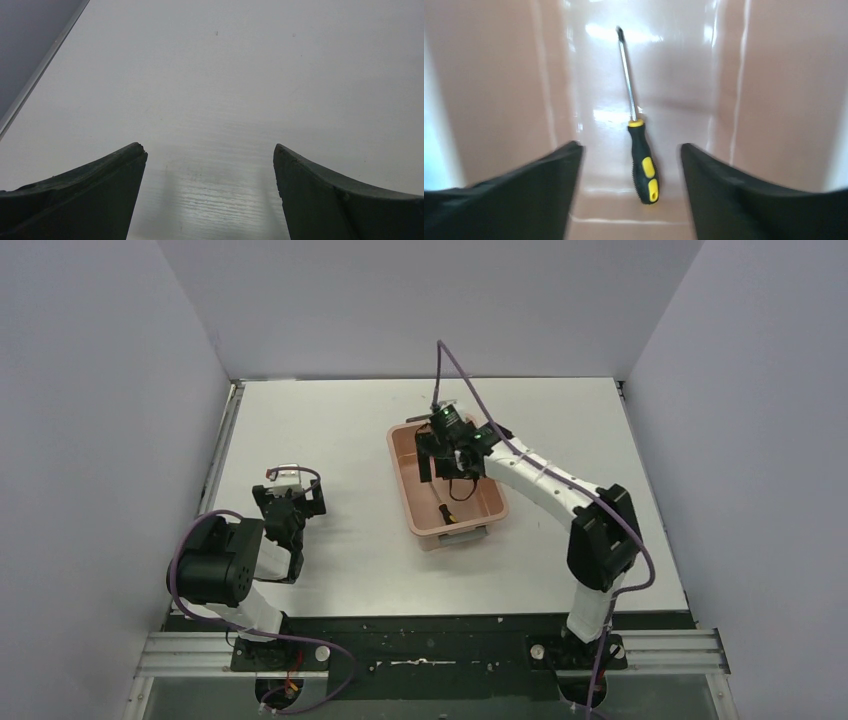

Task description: Put the screwdriver in the bin

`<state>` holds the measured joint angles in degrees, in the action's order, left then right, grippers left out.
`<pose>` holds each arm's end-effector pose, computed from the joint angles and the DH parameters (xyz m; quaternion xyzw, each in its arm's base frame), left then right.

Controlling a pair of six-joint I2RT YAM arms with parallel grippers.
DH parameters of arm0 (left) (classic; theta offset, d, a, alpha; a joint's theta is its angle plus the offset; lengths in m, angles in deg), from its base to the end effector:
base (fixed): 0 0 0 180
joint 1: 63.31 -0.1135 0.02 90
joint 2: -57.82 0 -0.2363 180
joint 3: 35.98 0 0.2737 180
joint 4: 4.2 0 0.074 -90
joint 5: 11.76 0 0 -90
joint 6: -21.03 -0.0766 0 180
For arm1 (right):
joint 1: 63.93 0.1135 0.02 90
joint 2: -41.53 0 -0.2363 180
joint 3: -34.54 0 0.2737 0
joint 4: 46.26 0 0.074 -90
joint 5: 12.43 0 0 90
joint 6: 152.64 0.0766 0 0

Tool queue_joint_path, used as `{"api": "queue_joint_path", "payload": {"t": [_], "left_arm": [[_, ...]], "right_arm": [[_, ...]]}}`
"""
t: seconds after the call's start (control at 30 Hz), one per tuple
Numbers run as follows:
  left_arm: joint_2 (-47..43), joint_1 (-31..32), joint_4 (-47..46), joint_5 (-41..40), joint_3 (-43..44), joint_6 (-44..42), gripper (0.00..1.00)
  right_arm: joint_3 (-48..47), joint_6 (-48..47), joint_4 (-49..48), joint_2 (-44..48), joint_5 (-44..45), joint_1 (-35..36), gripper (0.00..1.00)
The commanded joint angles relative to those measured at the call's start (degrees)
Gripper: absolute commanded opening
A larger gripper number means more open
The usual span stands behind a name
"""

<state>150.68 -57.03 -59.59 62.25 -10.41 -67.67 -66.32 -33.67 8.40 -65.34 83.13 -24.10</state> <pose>0.2825 -0.0099 0.0666 -0.0541 0.7721 0.0665 0.6297 0.3383 0.2725 0.1800 -0.0792 0.9631 0.1041 0.2352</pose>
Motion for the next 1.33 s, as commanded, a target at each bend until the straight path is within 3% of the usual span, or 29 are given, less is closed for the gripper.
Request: {"api": "queue_joint_path", "payload": {"t": [0.0, 0.03, 0.23, 0.57, 0.83, 1.03, 1.3], "left_arm": [[-0.6, -0.3, -2.0, 0.5, 1.2, 0.4, 0.97], [-0.6, -0.3, -2.1, 0.5, 1.2, 0.4, 0.97], [-0.5, -0.3, -2.0, 0.5, 1.3, 0.4, 0.97], [-0.6, -0.3, -2.0, 0.5, 1.3, 0.4, 0.97], [-0.6, -0.3, -2.0, 0.5, 1.3, 0.4, 0.97], [-0.5, -0.3, -2.0, 0.5, 1.2, 0.4, 0.97], [-0.6, -0.4, -1.6, 0.8, 1.4, 0.5, 0.97]], "right_arm": [[-5.7, -7.4, -0.3, 11.0, 0.1, 0.1, 0.95], [-5.8, -8.7, -0.8, 12.3, 0.0, -0.2, 0.99], [-0.4, -15.2, -5.7, 21.2, 5.9, -3.2, 1.00], [47.3, -21.4, -49.9, 52.0, 12.7, -18.9, 1.00], [70.7, -19.1, -63.5, 62.8, 27.2, -23.2, 1.00], [81.2, -18.1, -72.4, 64.8, 27.3, -23.2, 1.00], [81.7, -19.4, -74.9, 64.1, 25.2, -23.3, 1.00]]}}
